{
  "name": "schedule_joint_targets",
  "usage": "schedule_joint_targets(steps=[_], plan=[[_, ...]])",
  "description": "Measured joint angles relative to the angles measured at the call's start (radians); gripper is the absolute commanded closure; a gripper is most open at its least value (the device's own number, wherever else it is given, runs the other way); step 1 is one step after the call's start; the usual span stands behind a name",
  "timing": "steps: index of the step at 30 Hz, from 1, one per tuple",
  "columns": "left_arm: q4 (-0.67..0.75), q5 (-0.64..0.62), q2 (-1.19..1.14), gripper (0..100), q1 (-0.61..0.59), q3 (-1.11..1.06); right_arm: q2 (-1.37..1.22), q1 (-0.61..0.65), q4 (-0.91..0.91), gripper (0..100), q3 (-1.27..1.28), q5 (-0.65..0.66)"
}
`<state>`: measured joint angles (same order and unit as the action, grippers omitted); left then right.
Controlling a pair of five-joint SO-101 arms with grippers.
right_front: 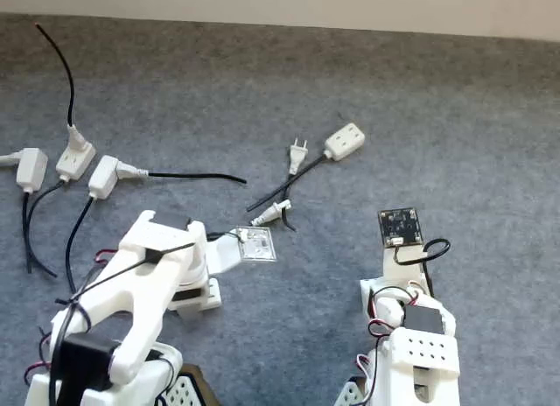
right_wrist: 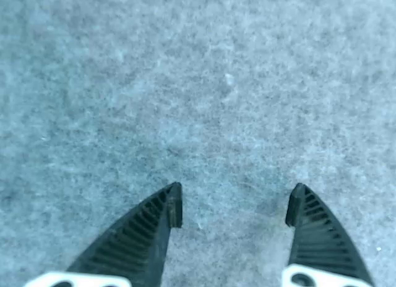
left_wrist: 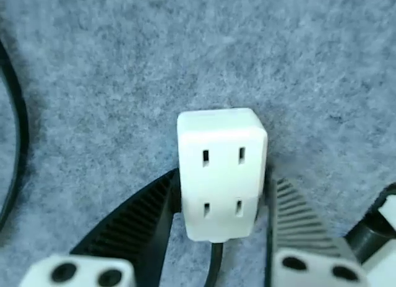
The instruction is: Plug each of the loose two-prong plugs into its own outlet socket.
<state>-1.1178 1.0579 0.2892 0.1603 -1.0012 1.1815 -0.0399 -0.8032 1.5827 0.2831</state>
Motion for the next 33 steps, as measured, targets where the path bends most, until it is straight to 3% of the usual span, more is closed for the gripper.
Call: schedule_joint_targets(steps=[4, 10, 13, 18, 24, 30, 33], plan=[[-0.058, -0.043, 0.052, 65, 0.012, 0.084, 0.0, 0.0, 0.0, 73.1, 0.0, 0.021], [-0.348, -0.052, 0.203, 65, 0.005, 0.356, 0.0, 0.0, 0.0, 73.1, 0.0, 0.026], [-0.397, -0.126, 0.244, 65, -0.066, 0.488, 0.0, 0.009, -0.028, 73.1, 0.0, 0.048], [-0.279, -0.431, 0.181, 65, -0.281, 0.535, 0.002, 0.068, -0.172, 73.1, -0.048, 0.121], [-0.061, -0.776, -0.072, 65, -0.512, 0.535, -0.025, 0.114, -0.348, 73.1, -0.321, 0.124], [0.103, -1.106, -0.336, 65, -0.535, 0.54, -0.368, 0.264, -0.491, 73.1, -0.738, 0.034], [0.11, -1.169, -0.39, 65, -0.537, 0.578, -0.618, 0.359, -0.476, 73.2, -0.928, -0.078]])
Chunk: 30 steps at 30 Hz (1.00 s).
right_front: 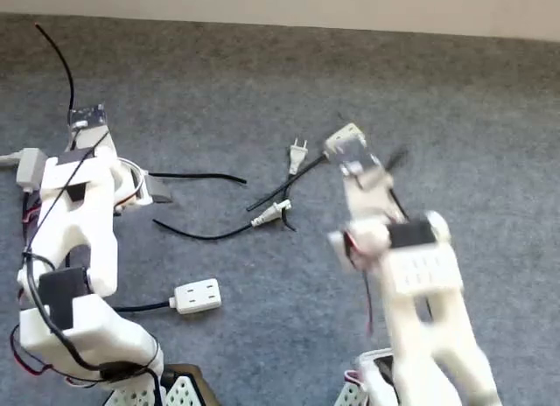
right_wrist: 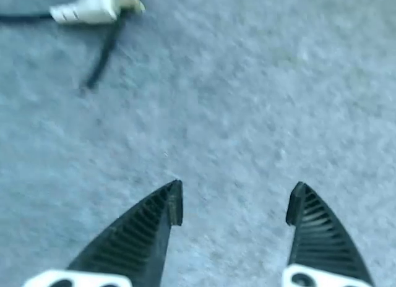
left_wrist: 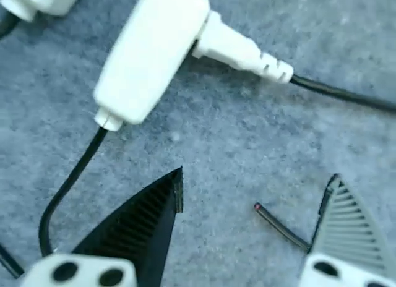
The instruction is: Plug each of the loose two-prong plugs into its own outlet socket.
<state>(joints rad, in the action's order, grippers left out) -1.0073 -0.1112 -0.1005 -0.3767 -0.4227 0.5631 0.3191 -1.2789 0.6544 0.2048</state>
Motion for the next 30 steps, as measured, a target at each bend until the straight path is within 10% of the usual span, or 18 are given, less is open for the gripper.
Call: schedule_joint_targets(steps=[14, 30], plan=[[0.057, -0.02, -0.078, 65, -0.029, 0.005, -0.525, 0.233, 0.451, 93.1, -0.209, -0.953], [0.087, -0.02, -0.084, 65, -0.034, 0.005, -0.655, 0.385, 0.496, 93.0, -0.167, -1.099]])
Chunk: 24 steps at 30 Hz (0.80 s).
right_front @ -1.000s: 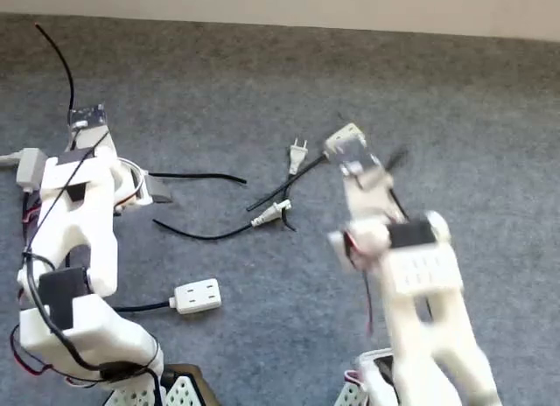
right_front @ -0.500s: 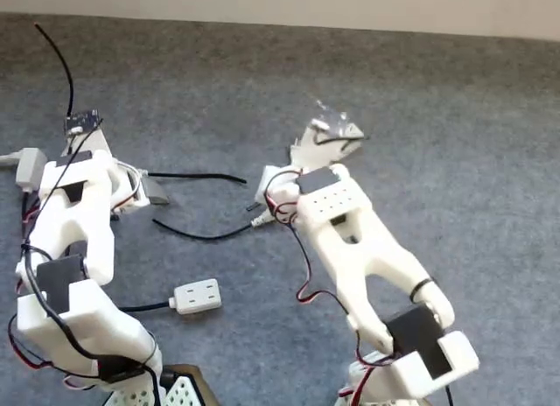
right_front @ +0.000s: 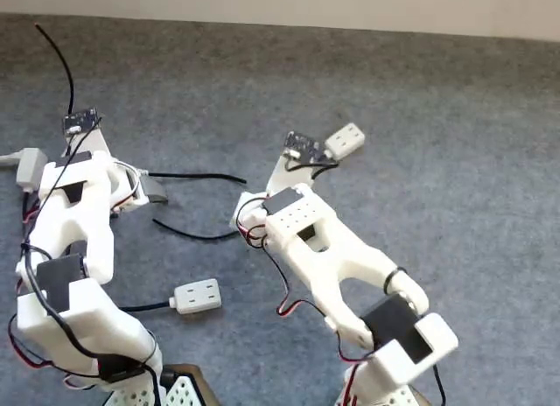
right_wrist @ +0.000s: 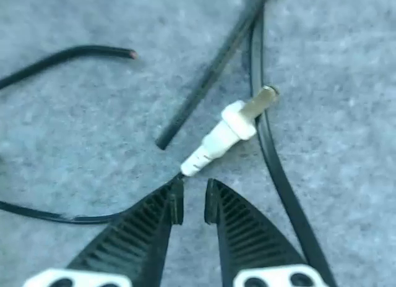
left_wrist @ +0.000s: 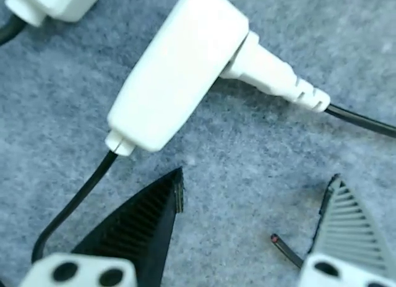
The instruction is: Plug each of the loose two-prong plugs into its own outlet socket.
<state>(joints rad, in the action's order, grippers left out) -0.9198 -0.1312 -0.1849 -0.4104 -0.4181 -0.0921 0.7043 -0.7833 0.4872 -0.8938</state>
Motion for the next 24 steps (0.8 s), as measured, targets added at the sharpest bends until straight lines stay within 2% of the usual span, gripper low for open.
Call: schedule_joint_targets(steps=[11, 16, 24], plan=[[0.0, 0.0, 0.0, 65, 0.0, 0.0, -0.061, -0.025, 0.04, 92.7, -0.023, -0.002], [0.0, 0.0, 0.0, 65, 0.0, 0.0, -0.063, -0.044, 0.02, 86.7, -0.058, -0.002], [0.0, 0.0, 0.0, 65, 0.0, 0.0, -0.063, -0.048, 0.02, 86.5, -0.06, -0.002]])
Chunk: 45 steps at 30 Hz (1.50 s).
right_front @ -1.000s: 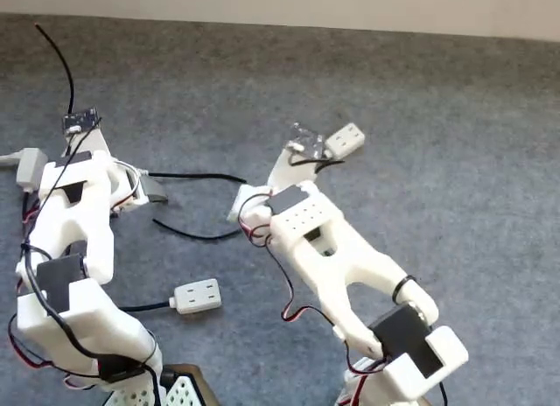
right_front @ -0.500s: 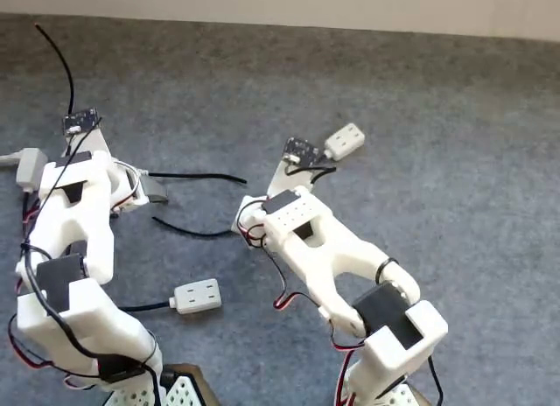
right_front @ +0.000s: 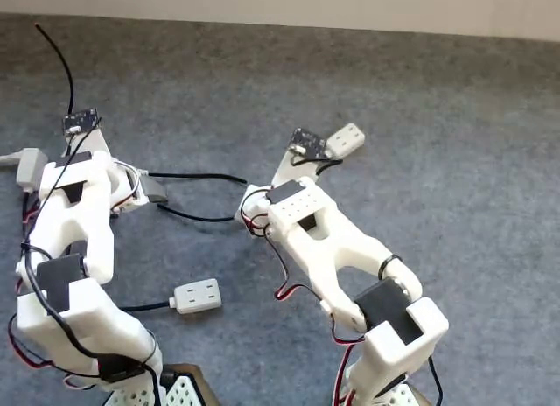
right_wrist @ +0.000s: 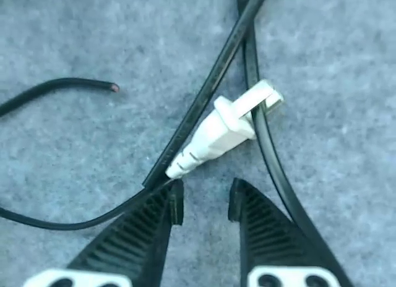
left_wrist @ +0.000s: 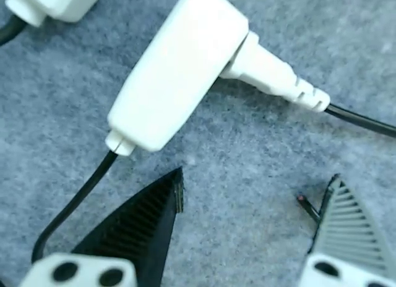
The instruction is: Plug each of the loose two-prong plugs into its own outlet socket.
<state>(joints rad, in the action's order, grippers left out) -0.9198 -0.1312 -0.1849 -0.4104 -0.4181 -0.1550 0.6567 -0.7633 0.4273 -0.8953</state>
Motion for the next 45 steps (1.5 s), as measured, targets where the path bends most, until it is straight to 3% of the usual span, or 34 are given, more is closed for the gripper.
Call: schedule_joint_targets(steps=[13, 27, 36, 45], plan=[[0.0, 0.0, 0.0, 65, 0.011, 0.0, 0.0, 0.054, 0.0, 86.5, -0.037, -0.003], [0.0, 0.0, 0.0, 65, 0.011, 0.0, -0.018, -0.015, 0.021, 86.5, -0.06, -0.003], [0.0, 0.0, 0.0, 65, 0.014, 0.0, -0.164, -0.057, 0.017, 86.5, -0.135, -0.003], [0.0, 0.0, 0.0, 65, 0.014, 0.0, -0.19, -0.092, -0.074, 96.4, -0.175, -0.046]])
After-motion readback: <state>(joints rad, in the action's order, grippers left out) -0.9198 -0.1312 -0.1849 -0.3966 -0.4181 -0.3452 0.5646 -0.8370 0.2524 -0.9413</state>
